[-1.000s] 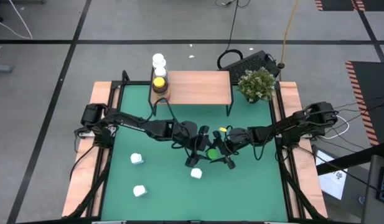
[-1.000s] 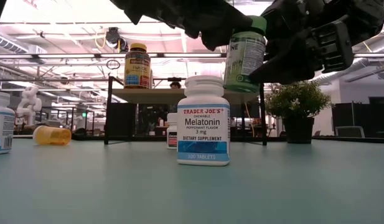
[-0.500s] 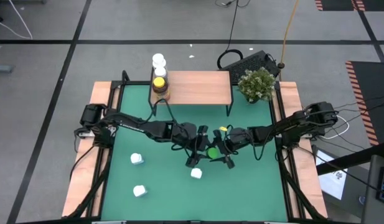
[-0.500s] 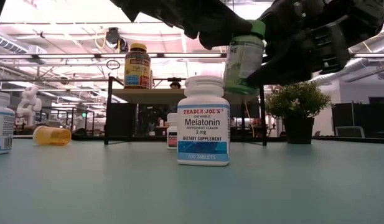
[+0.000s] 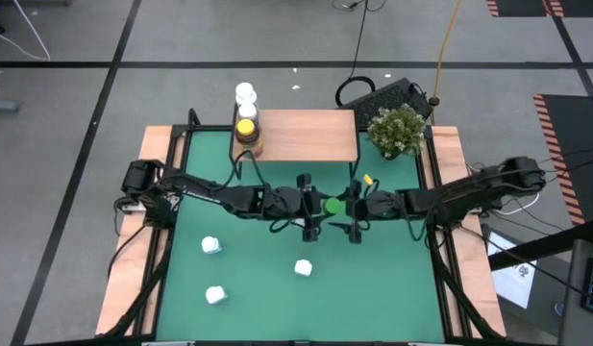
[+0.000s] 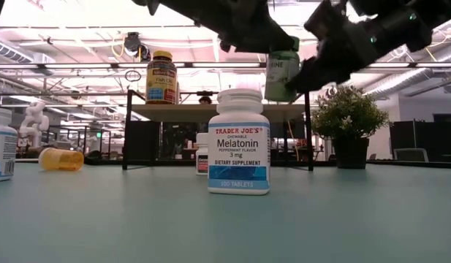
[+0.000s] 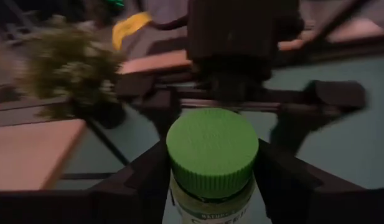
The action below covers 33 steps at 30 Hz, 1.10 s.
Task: Pick and place medicine bottles onto shelf by color
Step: Put the green pill bottle on the shelf
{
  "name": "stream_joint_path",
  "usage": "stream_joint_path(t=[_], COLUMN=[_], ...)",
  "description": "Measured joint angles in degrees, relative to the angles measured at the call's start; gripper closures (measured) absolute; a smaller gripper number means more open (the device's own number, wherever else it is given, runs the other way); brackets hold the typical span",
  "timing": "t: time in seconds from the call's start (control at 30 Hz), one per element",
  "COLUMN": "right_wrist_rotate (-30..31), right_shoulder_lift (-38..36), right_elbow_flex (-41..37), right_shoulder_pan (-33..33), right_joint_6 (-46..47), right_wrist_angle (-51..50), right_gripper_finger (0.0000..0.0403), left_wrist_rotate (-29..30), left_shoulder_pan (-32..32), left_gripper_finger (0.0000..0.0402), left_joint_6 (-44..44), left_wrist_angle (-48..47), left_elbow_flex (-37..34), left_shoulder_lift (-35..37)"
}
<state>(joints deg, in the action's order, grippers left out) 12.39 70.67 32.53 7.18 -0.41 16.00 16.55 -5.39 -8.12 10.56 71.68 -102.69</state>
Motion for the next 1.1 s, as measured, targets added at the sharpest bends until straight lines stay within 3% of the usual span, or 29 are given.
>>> stream_joint_path(t=[0.13, 0.37, 0.5, 0.63, 0.7, 0.93, 1.0, 1.1], right_wrist_rotate=[2.12, 7.26, 11.62, 11.61, 11.37, 5.62, 1.75, -8.7], right_shoulder_lift=[-2.35, -0.36, -0.6, -0.69, -0.71, -1.34, -1.54, -1.52], right_elbow_flex=[0.0, -2.81, -4.02, -4.04, -4.04, -4.0, -4.02, -4.02], right_shoulder_pan=[-0.02, 1.38, 2.07, 2.05, 2.05, 1.65, 1.2, 0.32], right_joint_6=[3.6, 3.91, 3.34, 2.92, 2.68, 1.97, 0.89, -0.7], right_wrist_angle=[1.03, 10.75, 14.57, 14.6, 13.9, 10.32, 9.61, 8.87], right_gripper_finger=[0.0088, 0.0097, 0.0142, 0.0204, 0.0212, 0.0202, 0.0194, 0.0193], left_wrist_rotate=[3.06, 3.86, 4.45, 4.53, 4.51, 3.55, -1.66, -9.13], left_shoulder_pan=[0.07, 0.09, 0.07, 0.07, 0.07, 0.14, 0.36, 0.18], left_gripper_finger=[0.0193, 0.0191, 0.0191, 0.019, 0.019, 0.0183, 0.0172, 0.0152], left_joint_6=[3.61, 6.9, 7.2, 6.93, 6.7, 6.64, 2.38, -3.35], left_wrist_angle=[4.18, 6.61, 7.22, 6.96, 6.62, 4.48, 4.24, 4.18], left_elbow_flex=[0.0, 0.0, 0.0, 0.0, 0.0, 0.0, 0.0, -0.01], left_shoulder_lift=[0.02, 0.02, 0.02, 0.02, 0.02, -0.11, -0.11, -0.11])
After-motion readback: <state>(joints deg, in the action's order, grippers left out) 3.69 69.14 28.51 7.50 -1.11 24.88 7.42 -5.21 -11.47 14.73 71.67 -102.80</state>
